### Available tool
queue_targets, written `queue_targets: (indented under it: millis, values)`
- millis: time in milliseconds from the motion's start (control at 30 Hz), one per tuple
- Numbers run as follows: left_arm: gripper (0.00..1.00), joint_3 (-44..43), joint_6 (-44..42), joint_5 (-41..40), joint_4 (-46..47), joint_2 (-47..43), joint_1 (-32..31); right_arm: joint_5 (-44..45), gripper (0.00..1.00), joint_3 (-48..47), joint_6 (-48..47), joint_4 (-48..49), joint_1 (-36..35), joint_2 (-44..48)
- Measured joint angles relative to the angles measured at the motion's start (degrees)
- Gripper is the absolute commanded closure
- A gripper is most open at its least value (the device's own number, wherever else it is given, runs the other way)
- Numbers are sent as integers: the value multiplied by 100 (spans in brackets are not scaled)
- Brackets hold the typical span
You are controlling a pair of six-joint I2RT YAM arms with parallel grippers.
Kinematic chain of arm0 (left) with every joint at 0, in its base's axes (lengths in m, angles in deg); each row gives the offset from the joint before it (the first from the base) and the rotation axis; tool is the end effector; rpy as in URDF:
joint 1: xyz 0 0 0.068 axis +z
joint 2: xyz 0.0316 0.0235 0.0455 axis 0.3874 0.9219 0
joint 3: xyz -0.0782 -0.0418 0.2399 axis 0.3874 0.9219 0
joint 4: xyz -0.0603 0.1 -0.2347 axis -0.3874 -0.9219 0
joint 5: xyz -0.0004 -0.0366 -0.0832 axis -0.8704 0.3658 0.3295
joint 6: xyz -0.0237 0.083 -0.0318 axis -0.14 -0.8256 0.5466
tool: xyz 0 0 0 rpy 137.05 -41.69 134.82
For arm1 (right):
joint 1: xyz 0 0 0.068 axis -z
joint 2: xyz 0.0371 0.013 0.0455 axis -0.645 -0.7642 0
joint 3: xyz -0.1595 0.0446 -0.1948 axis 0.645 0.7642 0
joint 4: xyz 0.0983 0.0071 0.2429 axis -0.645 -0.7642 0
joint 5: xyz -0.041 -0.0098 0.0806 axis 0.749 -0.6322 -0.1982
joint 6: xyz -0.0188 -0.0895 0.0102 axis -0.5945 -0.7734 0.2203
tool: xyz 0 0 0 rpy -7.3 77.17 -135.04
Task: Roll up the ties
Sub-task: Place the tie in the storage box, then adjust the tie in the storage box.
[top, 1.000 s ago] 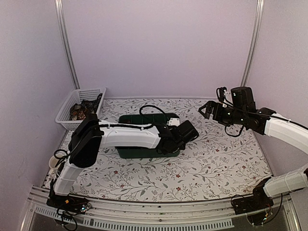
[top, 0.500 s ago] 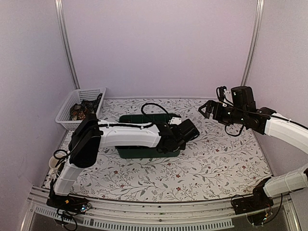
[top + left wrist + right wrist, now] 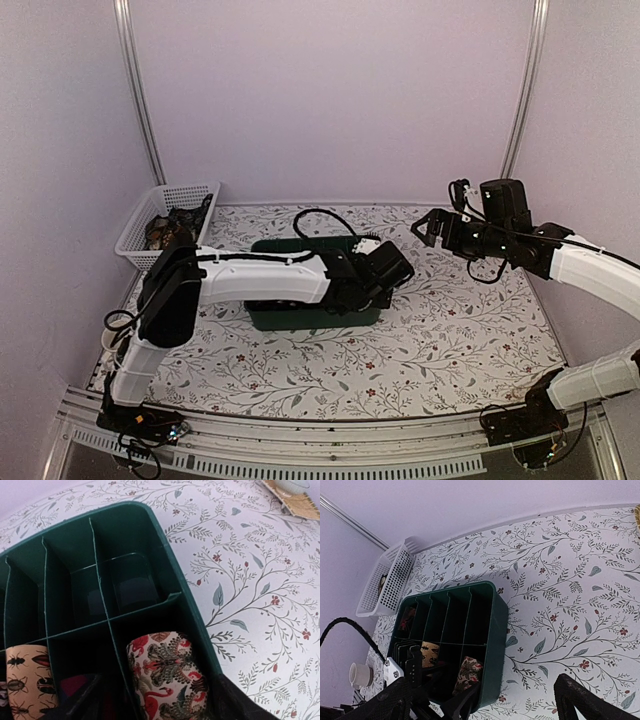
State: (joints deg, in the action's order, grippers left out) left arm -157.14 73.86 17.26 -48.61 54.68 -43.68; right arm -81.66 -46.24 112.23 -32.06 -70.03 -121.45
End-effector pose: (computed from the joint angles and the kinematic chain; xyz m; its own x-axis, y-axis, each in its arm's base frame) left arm 0.2504 -0.4497 0.1414 -0.6484 0.0953 -0.7553 0.1919 0.9806 -0.0410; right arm 0.2763 0.1664 0.2624 -0.6502 0.2407 -0.7206 -0.2491 0.8286 0.5015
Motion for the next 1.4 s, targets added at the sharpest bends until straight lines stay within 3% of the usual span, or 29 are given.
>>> queue_targets:
  millis: [367, 700, 1067, 1400]
  values:
    - [12, 306, -267, 74, 778, -946, -26, -310, 0, -7, -44, 118, -7, -269]
    - [0, 2778, -144, -170, 1318, -3320, 92, -1255, 2, -538, -385, 94, -841, -1283]
    - [0, 5082, 208, -133, 1329, -5386, 1156, -2015, 2, -789, -291, 330, -1084, -2415]
    - [0, 6052, 149, 721, 1408, -6030, 2378, -1947, 2, -1215, -402, 105, -1202, -2979]
